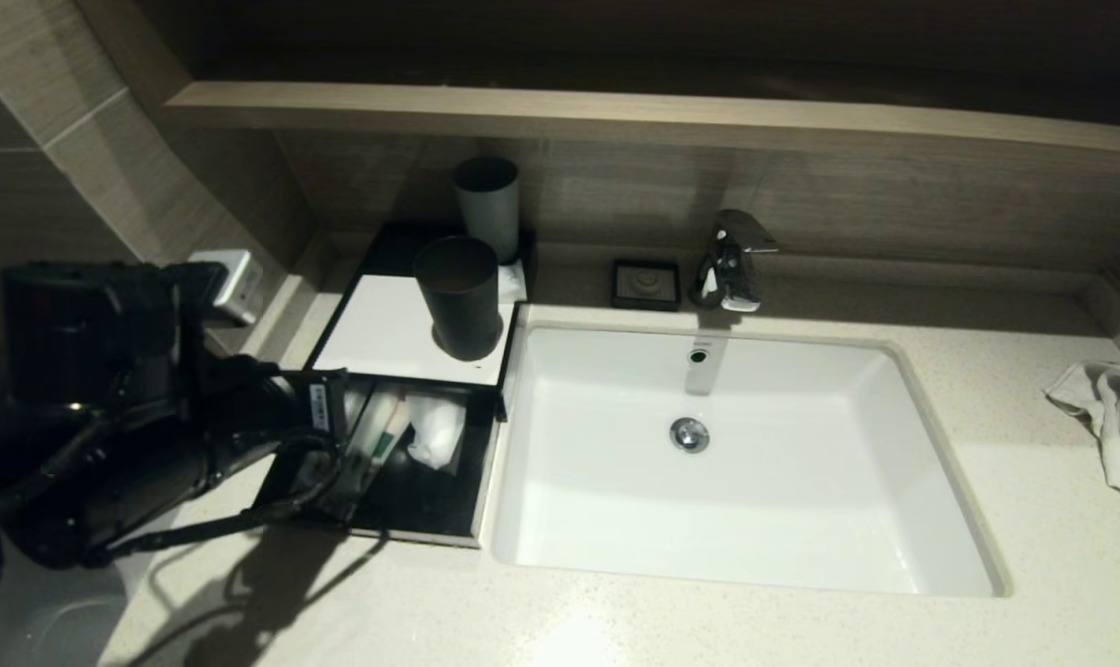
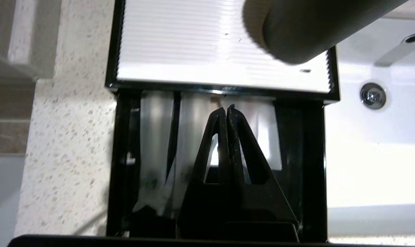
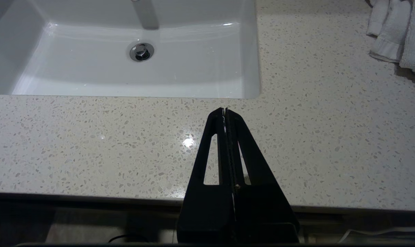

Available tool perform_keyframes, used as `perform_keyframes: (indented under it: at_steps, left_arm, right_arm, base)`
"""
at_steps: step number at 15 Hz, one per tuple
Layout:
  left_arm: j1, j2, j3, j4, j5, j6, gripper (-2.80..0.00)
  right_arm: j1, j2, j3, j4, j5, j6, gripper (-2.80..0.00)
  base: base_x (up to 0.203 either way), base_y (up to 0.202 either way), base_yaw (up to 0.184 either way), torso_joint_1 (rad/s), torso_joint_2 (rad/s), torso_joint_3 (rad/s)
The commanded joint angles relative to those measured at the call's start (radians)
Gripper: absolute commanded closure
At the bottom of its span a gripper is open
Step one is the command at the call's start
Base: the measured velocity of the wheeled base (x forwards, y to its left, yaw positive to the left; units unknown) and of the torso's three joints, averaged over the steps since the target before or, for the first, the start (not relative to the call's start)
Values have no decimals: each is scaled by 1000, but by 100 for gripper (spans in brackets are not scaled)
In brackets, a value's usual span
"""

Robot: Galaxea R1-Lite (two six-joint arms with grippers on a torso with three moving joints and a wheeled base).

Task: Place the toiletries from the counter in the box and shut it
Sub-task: Pick up the cup

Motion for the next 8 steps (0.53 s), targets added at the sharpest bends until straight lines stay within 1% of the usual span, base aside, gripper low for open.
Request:
perform_keyframes:
  at_steps: [1,3,6,8]
  left_arm:
    - [-58,66,-7,-65,52,11,0]
    - [-99,89,-8,-92,97,20,0]
    - [-122,99,-17,-98,106,20,0]
    - [-146,93,-18,-98,125,19,0]
  right_arm:
    - [0,0,0,0,0,1,0]
    - [0,0,0,0,0,1,0]
    - [0,0,0,0,0,1,0]
    - [0,0,0,0,0,1,0]
  base:
    - [0,0,0,0,0,0]
    - [0,0,0,0,0,0]
    - [0,0,0,0,0,0]
    - [0,0,0,0,0,0]
